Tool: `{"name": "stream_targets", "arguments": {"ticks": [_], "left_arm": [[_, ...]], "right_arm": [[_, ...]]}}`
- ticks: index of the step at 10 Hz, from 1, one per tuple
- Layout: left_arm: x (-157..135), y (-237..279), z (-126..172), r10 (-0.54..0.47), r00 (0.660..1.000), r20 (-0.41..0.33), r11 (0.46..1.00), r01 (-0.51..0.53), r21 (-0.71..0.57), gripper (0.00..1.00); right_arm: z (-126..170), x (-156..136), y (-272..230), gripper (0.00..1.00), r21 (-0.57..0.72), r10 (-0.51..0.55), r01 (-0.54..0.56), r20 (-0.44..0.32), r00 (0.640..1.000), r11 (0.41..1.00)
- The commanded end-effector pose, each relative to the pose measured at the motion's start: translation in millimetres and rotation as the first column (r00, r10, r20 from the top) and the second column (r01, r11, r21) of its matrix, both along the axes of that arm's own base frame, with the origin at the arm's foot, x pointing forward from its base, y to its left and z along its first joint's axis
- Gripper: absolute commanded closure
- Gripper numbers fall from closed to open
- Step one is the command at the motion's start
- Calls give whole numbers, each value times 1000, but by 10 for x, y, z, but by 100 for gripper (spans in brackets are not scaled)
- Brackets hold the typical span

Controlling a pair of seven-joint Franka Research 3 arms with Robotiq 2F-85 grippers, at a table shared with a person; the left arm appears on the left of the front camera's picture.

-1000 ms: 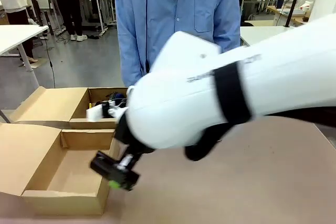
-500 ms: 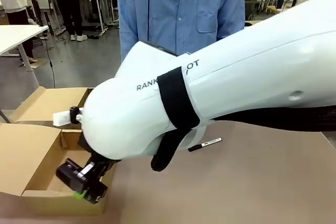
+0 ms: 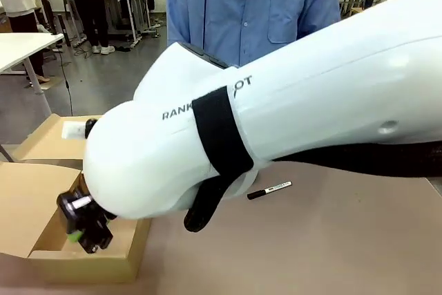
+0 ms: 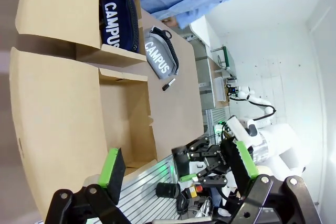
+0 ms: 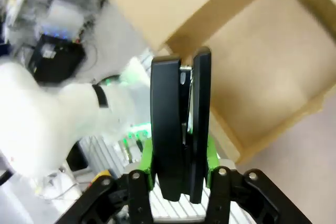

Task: Place items inside the box.
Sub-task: Pick up a Pencil pouch or Stapler and place it inside the Mailer Box closest to the robot.

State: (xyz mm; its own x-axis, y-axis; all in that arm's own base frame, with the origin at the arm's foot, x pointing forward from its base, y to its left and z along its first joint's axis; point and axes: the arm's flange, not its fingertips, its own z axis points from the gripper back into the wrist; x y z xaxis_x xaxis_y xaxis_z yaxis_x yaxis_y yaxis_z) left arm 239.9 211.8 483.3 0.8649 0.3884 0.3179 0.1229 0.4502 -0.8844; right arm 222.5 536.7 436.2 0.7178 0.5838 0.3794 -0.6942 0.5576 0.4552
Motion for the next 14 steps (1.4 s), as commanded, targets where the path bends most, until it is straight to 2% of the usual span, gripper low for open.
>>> {"name": "stream_targets", "arguments": {"ticks": [1, 2, 3, 7, 12, 13, 14], "left_arm": [[-4, 0, 7, -6, 1000, 30, 1000, 6, -12, 0], [-4, 0, 7, -6, 1000, 30, 1000, 6, -12, 0], [-4, 0, 7, -6, 1000, 30, 1000, 6, -12, 0], [-4, 0, 7, -6, 1000, 30, 1000, 6, -12, 0], [-4, 0, 7, -6, 1000, 30, 1000, 6, -12, 0], [-4, 0, 7, -6, 1000, 30, 1000, 6, -12, 0], [-4, 0, 7, -6, 1000, 30, 1000, 6, -12, 0]], "right_arm": [[46, 5, 302, 58, -33, -289, 288, -44, 956, 957], [29, 46, 360, 58, -51, -305, 301, -101, 947, 952], [-9, 135, 401, 58, -66, -347, 342, -107, 932, 937], [-175, 438, 417, 58, -85, -484, 480, -43, 874, 873], [-266, 517, 415, 58, -131, -500, 487, -88, 862, 863], [-279, 530, 403, 40, -149, -511, 495, -95, 854, 856], [-298, 541, 383, 0, -164, -522, 503, -105, 846, 848]]}}
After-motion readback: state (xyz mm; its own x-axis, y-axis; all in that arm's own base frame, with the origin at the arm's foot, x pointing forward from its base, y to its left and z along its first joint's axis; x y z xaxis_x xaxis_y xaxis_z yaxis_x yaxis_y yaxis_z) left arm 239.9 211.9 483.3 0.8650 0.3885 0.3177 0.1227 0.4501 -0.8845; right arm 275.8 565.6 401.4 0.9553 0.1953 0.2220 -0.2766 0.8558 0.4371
